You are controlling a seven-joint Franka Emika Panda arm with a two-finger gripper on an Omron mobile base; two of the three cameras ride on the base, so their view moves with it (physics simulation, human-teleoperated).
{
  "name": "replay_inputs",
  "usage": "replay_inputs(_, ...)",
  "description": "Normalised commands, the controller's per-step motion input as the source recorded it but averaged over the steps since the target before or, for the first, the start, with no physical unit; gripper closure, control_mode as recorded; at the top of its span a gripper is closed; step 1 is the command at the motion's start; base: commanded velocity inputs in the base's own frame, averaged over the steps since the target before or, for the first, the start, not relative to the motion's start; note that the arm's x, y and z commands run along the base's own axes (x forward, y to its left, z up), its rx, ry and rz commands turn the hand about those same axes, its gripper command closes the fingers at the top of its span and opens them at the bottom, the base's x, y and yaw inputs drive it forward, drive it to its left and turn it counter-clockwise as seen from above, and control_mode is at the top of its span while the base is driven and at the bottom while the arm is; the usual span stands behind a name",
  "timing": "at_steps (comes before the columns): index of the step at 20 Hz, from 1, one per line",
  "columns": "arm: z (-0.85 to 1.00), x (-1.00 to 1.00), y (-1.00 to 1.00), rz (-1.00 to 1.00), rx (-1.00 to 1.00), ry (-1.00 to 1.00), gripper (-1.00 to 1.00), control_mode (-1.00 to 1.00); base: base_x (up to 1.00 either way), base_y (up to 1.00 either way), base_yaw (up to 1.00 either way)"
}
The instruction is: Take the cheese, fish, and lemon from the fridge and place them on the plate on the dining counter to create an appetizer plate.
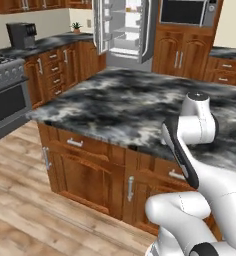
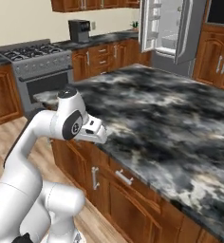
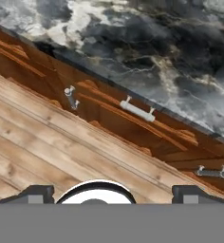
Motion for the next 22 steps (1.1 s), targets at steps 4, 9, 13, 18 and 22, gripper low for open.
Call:
replay_inputs(4,0.0,0.0,0.0,0.0,0.0,0.0,-1.0,1.0,0.41,1.0,-0.25)
replay_inputs(9,0.0,0.0,0.0,0.0,0.0,0.0,-1.0,1.0,0.36,1.0,-0.25)
replay_inputs(13,0.0,0.0,0.0,0.0,0.0,0.0,-1.0,1.0,0.33,1.0,-0.25)
replay_inputs(18,0.0,0.0,0.0,0.0,0.0,0.0,-1.0,1.0,0.29,1.0,-0.26)
replay_inputs(22,0.0,0.0,0.0,0.0,0.0,0.0,-1.0,1.0,0.25,1.0,-0.26)
